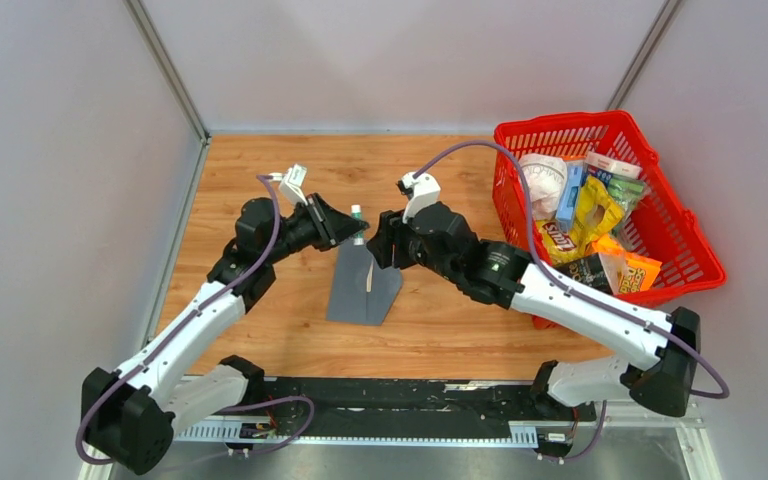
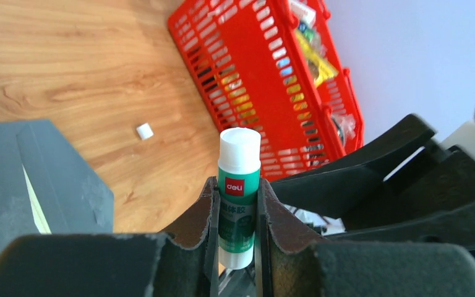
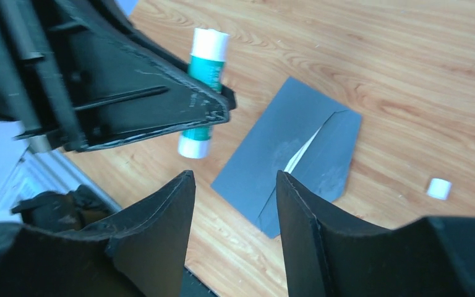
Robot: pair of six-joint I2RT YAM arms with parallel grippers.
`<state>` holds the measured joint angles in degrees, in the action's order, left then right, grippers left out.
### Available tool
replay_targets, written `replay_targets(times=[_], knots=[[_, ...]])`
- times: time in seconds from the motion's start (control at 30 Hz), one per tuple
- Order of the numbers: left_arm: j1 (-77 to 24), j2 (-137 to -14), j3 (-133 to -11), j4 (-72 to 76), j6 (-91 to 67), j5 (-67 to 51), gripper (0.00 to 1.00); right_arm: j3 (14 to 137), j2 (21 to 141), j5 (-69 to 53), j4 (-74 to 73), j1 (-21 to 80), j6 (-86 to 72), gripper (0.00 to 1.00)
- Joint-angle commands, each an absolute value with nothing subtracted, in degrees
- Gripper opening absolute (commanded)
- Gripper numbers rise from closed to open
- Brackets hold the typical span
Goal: Place the letter into the envelope and seal it
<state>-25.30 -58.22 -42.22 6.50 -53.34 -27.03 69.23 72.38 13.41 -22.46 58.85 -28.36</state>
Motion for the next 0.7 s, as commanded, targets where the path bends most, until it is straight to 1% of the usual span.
replay_targets(times=[0.0,0.13,0.27,0.67], knots=[[-25.4,-55.8,-47.3,4.0,-57.0,-20.5,0.0,74.9,75.8,23.4,-21.0,60.6,-23.6,0.54],[-26.1,-54.4,-49.5,0.3,-57.6,-16.7,0.0,78.3,79.2,24.4,-20.9,61.7,-21.5,0.53],[-26.1,-53.7,-51.5,-5.2,-56.1,-14.2,0.0,79.8,80.0,24.3,-20.1,62.6,-21.0,0.54],[-26.1,-53.4,-54.9,-10.4,-55.3,-13.4,0.0,85.6,85.3,24.4,-21.3,65.6,-17.4,0.55]])
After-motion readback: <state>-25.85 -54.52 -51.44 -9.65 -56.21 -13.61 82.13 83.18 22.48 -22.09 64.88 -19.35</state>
